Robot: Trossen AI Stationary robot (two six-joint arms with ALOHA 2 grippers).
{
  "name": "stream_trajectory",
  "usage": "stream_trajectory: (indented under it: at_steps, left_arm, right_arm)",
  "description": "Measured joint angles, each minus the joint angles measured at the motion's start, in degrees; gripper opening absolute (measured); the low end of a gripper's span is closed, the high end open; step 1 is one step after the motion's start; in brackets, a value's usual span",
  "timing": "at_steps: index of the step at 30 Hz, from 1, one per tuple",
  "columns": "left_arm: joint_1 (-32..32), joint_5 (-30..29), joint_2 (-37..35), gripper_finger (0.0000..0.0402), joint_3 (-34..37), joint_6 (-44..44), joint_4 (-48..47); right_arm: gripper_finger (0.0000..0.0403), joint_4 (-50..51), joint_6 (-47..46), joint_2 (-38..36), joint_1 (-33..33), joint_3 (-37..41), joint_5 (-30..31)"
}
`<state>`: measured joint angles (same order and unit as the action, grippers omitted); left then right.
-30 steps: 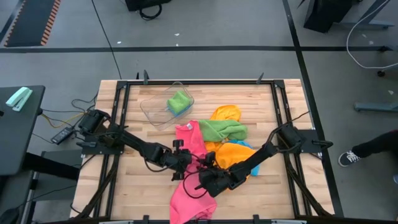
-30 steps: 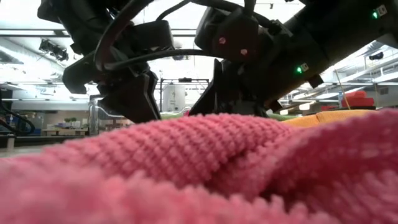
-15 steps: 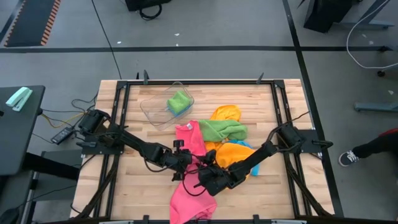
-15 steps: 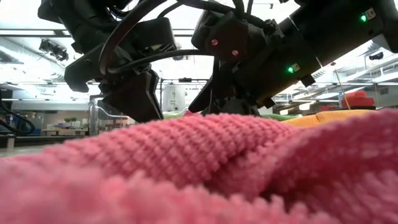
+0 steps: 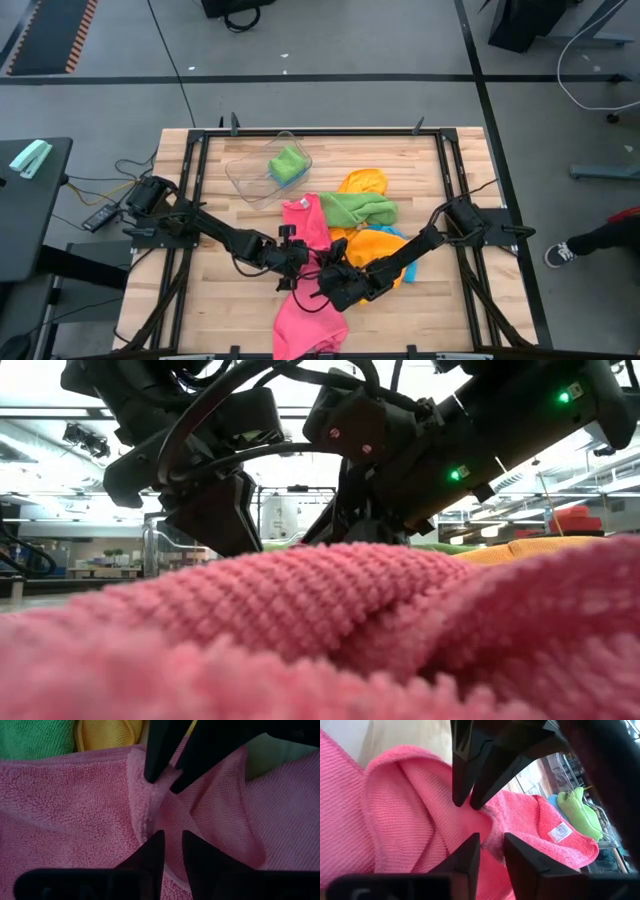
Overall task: Fold microfiber towels
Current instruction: Fold the left pink microfiber towel
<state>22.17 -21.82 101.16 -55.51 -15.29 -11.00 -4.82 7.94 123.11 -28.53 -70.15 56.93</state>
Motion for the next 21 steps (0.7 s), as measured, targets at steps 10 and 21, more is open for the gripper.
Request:
stream_trajectory:
  at_steps: [10, 21]
  left_arm:
    - [0.8, 0.3, -0.2, 0.0079, 0.0, 1.4, 0.2]
    - [4.7, 1.1, -4.5, 0.0057, -0.1, 4.7, -1.0]
  right_arm:
    - [0.0043, 0.4, -1.7, 0.0, -0.3, 0.0, -1.7]
    - [0.0042, 9.3, -1.9, -7.7, -2.2, 0.1, -10.8]
